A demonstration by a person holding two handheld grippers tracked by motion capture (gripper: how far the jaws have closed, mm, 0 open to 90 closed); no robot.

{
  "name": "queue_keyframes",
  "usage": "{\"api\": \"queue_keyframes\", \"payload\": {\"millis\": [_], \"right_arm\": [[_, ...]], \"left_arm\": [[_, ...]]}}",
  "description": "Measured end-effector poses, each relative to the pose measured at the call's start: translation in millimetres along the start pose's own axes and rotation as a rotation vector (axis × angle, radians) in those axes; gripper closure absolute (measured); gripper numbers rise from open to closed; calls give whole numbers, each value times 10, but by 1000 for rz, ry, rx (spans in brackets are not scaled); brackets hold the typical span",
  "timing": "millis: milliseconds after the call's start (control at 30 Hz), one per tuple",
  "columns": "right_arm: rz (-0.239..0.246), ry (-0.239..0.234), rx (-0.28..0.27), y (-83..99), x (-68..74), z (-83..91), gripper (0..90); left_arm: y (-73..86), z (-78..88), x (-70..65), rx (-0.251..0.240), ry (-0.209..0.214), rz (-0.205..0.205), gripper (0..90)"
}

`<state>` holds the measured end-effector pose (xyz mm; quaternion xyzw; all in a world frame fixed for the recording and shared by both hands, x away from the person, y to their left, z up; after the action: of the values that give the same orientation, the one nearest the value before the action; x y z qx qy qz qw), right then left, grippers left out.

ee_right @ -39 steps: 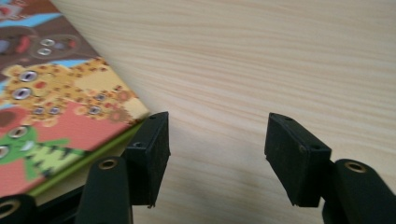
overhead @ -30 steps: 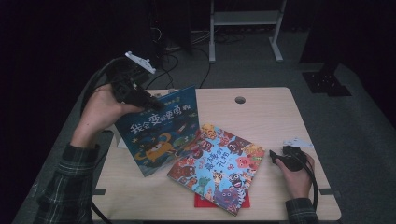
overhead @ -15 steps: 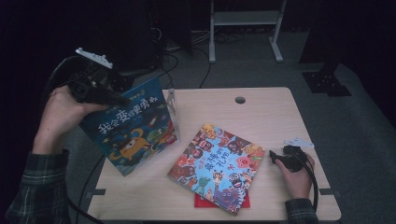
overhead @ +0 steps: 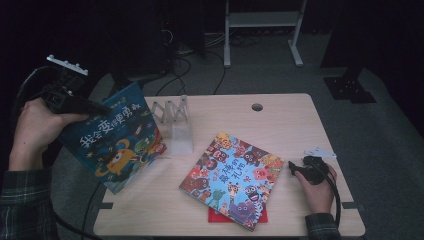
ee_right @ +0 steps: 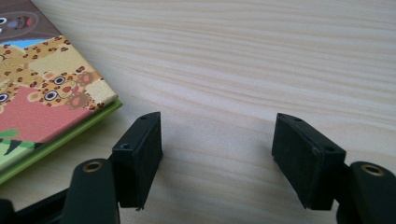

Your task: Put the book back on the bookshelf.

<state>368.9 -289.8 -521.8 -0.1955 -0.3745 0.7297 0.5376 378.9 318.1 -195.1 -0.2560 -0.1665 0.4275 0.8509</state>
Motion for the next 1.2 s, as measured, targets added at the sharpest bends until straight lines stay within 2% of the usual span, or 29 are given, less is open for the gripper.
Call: {"api": "queue_keyframes", "payload": {"millis": [100, 133, 400, 633, 833, 1200], "right_arm": [[-2, 0, 0, 0, 2, 0, 321], [-2, 0, 0, 0, 2, 0, 321], [-4, -1, 2, 1, 4, 1, 320], [-3, -1, 2, 1, 3, 1, 320], [-4, -1, 2, 1, 3, 1, 320], [-4, -2, 2, 1, 4, 1, 319]], "left_arm": [[42, -17, 63, 13, -23, 15, 825], [82, -35, 129, 27, -40, 34, 824], [193, -107, 294, 59, -57, 84, 824], [222, -215, 409, 71, -96, 117, 824], [168, -315, 508, 39, -129, 137, 824], [-29, -544, 708, 41, -162, 149, 824]]}}
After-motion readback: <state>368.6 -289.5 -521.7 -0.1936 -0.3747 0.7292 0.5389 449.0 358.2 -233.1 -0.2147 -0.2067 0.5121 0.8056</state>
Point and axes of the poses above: each handheld gripper's, and its own axes: z roughly backward along the jaws, y roughly out of its underside, x roughly to its left, the point moved 3 cm from there along -z, roughly forward along the jaws, and after that the axes turned 9 degrees about -y, right-handed, at the moved point
